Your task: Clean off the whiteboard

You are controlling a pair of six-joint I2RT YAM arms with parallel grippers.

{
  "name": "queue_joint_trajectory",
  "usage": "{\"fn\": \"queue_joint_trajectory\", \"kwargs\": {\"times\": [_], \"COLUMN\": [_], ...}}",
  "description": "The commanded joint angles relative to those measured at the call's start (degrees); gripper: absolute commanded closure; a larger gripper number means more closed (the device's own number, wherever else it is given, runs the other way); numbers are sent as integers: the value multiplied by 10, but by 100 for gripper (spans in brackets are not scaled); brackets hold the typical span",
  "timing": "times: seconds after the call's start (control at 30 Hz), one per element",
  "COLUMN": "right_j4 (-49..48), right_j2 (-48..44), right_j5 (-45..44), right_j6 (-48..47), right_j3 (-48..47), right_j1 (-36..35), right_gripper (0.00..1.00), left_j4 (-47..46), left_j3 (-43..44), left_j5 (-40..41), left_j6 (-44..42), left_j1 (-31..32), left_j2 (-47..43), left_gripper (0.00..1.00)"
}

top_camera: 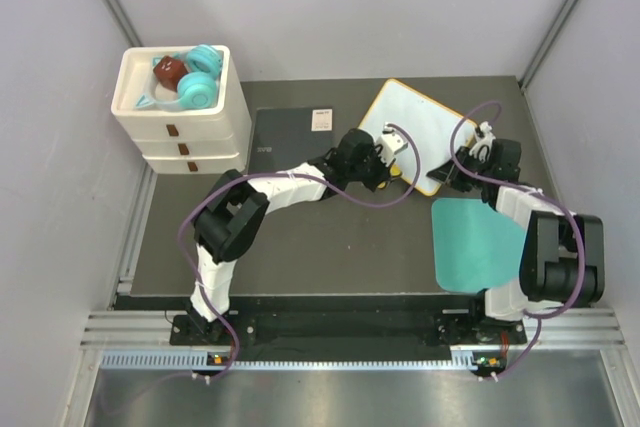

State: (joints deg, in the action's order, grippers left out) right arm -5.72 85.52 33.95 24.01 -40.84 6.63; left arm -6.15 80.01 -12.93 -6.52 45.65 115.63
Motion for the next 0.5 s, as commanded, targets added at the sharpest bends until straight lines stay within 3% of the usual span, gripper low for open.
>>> {"fn": "queue_joint_trajectory", "kwargs": {"times": [0.0,0.47], "right_j4": [103,120], "right_j2": [-26,-51], "right_j5": [-101,-137], "right_j6": [-44,-73], "right_j3": [9,-3], "right_j1": [13,14], "right_gripper": [100,100], "left_j4": [-18,-9], "left_j3": [5,8], "left_j5": [-29,0], "left_j6": [14,14], "left_j1": [5,6], "left_j2": [-23,-7], "left_gripper": [100,100]}}
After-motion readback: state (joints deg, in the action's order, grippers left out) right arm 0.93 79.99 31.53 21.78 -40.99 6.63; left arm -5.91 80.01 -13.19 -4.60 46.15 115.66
